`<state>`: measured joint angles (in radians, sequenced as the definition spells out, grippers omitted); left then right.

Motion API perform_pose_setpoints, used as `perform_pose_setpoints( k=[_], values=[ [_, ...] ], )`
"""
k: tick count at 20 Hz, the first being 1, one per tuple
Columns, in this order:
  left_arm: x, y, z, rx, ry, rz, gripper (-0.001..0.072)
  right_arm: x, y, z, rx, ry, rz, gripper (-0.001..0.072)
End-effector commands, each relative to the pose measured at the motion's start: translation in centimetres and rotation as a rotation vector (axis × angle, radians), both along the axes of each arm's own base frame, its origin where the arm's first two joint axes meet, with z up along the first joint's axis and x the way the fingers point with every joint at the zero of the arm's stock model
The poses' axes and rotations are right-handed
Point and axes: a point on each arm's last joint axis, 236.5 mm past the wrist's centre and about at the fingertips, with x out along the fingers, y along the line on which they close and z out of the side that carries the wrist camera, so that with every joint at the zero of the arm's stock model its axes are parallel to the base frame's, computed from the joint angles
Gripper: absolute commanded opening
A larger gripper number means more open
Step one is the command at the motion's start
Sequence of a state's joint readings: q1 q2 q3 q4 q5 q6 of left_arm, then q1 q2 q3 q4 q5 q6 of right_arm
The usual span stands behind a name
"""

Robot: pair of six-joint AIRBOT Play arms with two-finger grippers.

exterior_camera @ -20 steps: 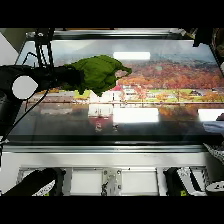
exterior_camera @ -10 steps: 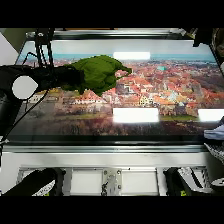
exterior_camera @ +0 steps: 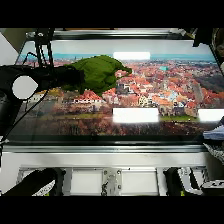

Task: Fold the clothes and pants, and hang the long-sleeved shirts on hangers.

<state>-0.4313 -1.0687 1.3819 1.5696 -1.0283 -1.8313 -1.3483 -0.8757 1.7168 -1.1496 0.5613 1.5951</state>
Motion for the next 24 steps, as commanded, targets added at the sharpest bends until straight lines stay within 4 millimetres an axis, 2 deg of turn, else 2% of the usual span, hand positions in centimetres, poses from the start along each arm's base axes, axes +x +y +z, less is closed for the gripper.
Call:
perform_pose_setpoints(
  k=[1,2,4,7,10,11,13,16,19,21,24],
  values=[
    [0.0,0.0,0.0,0.002,0.000,-0.001,0.0041,3.7,4.6,2.8,-0.066,-0.119,0.263,0.0511],
    [0.0,0.0,0.0,0.002,0.000,-0.001,0.0041,5.6,6.1,2.9,-0.091,-0.088,0.362,0.0510],
    [0.0,0.0,0.0,0.002,0.000,-0.001,0.0041,10.4,10.3,2.1,-0.170,0.027,0.603,0.0511],
    [0.0,0.0,0.0,0.002,0.001,-0.001,0.0040,16.6,17.9,-2.1,-0.210,0.196,1.024,0.0511],
    [-0.4,0.2,-0.6,0.014,0.028,0.000,0.0040,20.6,27.1,-8.6,-0.126,0.362,1.468,0.0509],
    [-0.8,0.4,-1.0,0.018,0.051,0.005,0.0040,21.6,29.9,-11.5,-0.081,0.449,1.569,0.0509],
    [-1.1,0.4,-1.3,0.020,0.071,0.006,0.0039,23.4,34.4,-17.7,-0.011,0.651,1.664,0.0509],
    [-1.1,0.4,-1.3,0.021,0.071,0.006,0.0040,24.0,42.0,-26.5,0.053,0.907,1.793,0.0509],
    [-1.5,-0.4,-1.3,-0.017,0.089,-0.009,0.0040,23.0,49.2,-33.1,0.060,1.025,1.922,0.0510],
    [-1.5,-0.5,-1.3,-0.022,0.091,-0.011,0.0041,21.2,52.7,-36.4,0.081,1.096,2.010,0.0510],
    [-1.5,-0.5,-1.2,-0.021,0.090,-0.011,0.0040,19.5,55.4,-39.1,0.101,1.179,2.087,0.0510]
  ],
)
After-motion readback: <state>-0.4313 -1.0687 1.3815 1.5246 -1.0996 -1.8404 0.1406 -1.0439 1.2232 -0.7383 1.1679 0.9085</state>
